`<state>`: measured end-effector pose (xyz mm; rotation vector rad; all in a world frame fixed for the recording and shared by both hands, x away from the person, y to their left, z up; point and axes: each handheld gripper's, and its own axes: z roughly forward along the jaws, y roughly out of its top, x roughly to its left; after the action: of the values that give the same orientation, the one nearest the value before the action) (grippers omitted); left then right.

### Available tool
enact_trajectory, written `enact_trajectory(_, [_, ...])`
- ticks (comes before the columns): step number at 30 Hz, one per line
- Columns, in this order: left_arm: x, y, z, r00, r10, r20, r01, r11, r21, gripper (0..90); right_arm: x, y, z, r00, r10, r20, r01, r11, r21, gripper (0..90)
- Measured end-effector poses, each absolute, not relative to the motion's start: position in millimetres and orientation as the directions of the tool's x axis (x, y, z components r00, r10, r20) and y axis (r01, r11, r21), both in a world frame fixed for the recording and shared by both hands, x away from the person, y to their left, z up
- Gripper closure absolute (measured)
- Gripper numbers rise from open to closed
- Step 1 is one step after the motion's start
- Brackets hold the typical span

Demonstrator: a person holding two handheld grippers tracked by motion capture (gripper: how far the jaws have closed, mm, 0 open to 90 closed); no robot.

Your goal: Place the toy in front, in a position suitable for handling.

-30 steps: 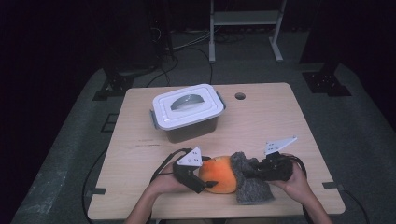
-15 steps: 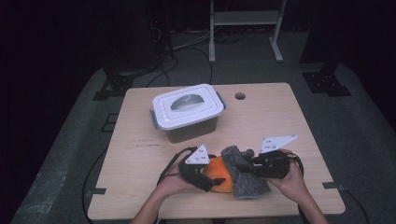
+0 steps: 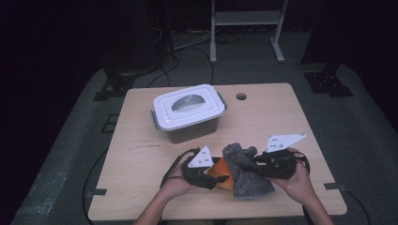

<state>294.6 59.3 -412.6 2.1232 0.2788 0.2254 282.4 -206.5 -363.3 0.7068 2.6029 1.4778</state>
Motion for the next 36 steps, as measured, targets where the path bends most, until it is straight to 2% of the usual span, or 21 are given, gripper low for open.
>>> enact_trajectory(2, [294.4,59.7,-413.4,0.954,0.295,0.047,0.121,-0.524,0.843,36.8,282.1,-200.2,-366.6,-0.893,0.430,0.132,0.348,0.475,0.808,74.4])
enact_trajectory(7, [298.0,60.1,-414.5,0.951,0.310,0.007,0.157,-0.500,0.852,36.3,290.1,-213.1,-372.0,-0.860,0.490,0.145,0.406,0.482,0.777,74.4])
enact_trajectory(10, [294.1,55.8,-412.8,0.955,0.296,0.021,0.139,-0.508,0.850,35.3,287.5,-215.0,-368.2,-0.865,0.472,0.170,0.404,0.453,0.795,74.5])
enact_trajectory(15, [288.8,52.3,-412.1,0.960,0.273,0.065,0.094,-0.531,0.842,35.1,282.6,-203.0,-360.6,-0.886,0.443,0.141,0.365,0.475,0.801,74.5])
enact_trajectory(18, [291.2,55.7,-415.0,0.961,0.270,0.054,0.100,-0.525,0.845,34.9,286.7,-207.5,-365.5,-0.874,0.464,0.143,0.386,0.485,0.784,74.5])
enact_trajectory(22, [290.7,55.4,-414.5,0.963,0.261,0.064,0.088,-0.533,0.842,34.0,294.3,-222.6,-370.4,-0.851,0.489,0.190,0.427,0.434,0.794,74.1])
enact_trajectory(25, [292.9,56.0,-413.9,0.964,0.262,0.049,0.102,-0.533,0.840,31.1,299.5,-227.5,-376.6,-0.844,0.480,0.238,0.455,0.407,0.792,74.2])
enact_trajectory(29, [293.5,54.7,-409.3,0.959,0.283,0.017,0.135,-0.509,0.850,22.5,299.2,-219.6,-382.1,-0.848,0.460,0.262,0.466,0.415,0.781,74.3])
enact_trajectory(33, [287.0,54.2,-408.6,0.962,0.266,0.065,0.086,-0.518,0.851,31.5,293.3,-207.9,-377.2,-0.876,0.417,0.244,0.436,0.468,0.768,74.3])
enact_trajectory(36, [283.9,52.9,-408.6,0.972,0.216,0.094,0.033,-0.522,0.852,34.6,288.0,-207.7,-368.6,-0.885,0.406,0.228,0.412,0.452,0.791,74.3])
